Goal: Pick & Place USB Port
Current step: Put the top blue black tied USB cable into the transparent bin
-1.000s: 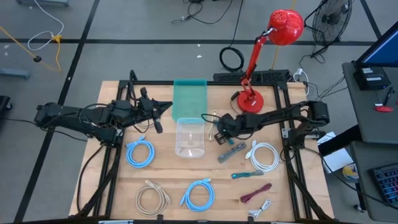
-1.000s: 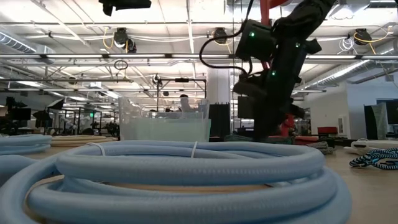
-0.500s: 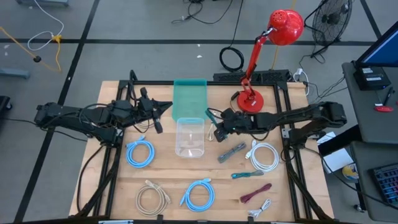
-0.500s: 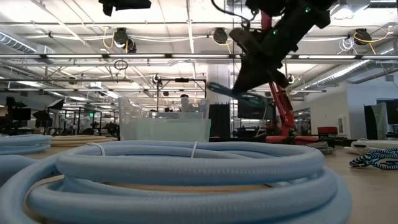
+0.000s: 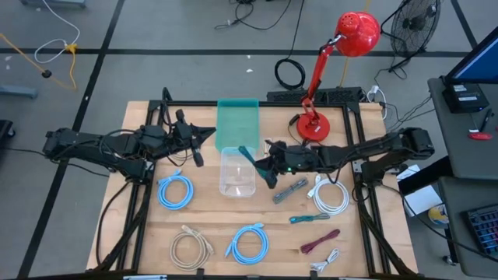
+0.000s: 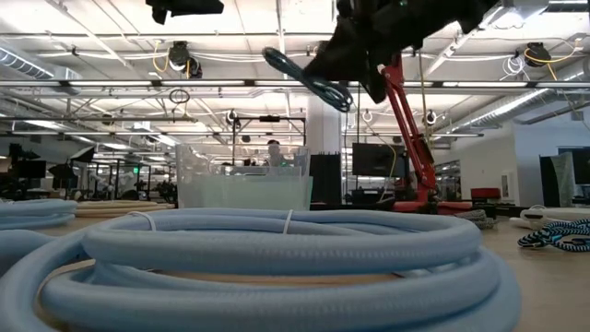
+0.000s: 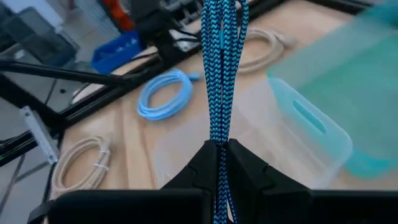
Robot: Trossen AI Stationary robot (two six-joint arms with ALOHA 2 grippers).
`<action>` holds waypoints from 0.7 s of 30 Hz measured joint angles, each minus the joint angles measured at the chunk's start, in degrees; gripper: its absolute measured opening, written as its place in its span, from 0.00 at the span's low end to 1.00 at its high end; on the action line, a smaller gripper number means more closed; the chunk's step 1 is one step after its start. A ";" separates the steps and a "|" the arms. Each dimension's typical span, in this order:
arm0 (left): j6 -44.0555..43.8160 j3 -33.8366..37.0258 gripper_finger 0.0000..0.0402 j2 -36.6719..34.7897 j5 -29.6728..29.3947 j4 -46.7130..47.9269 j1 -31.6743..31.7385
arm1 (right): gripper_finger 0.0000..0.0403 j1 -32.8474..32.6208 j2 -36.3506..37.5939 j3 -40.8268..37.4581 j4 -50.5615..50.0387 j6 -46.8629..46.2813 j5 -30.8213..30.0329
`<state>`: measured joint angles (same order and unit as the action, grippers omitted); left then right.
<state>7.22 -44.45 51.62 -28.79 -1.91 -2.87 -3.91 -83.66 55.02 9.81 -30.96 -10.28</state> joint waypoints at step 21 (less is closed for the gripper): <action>-0.94 0.00 0.06 0.01 -0.25 0.43 0.00 | 0.04 2.91 -0.22 2.36 1.85 22.14 2.94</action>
<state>6.29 -44.45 51.63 -29.04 -1.48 -2.87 -1.00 -83.88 57.38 11.66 -8.83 -7.34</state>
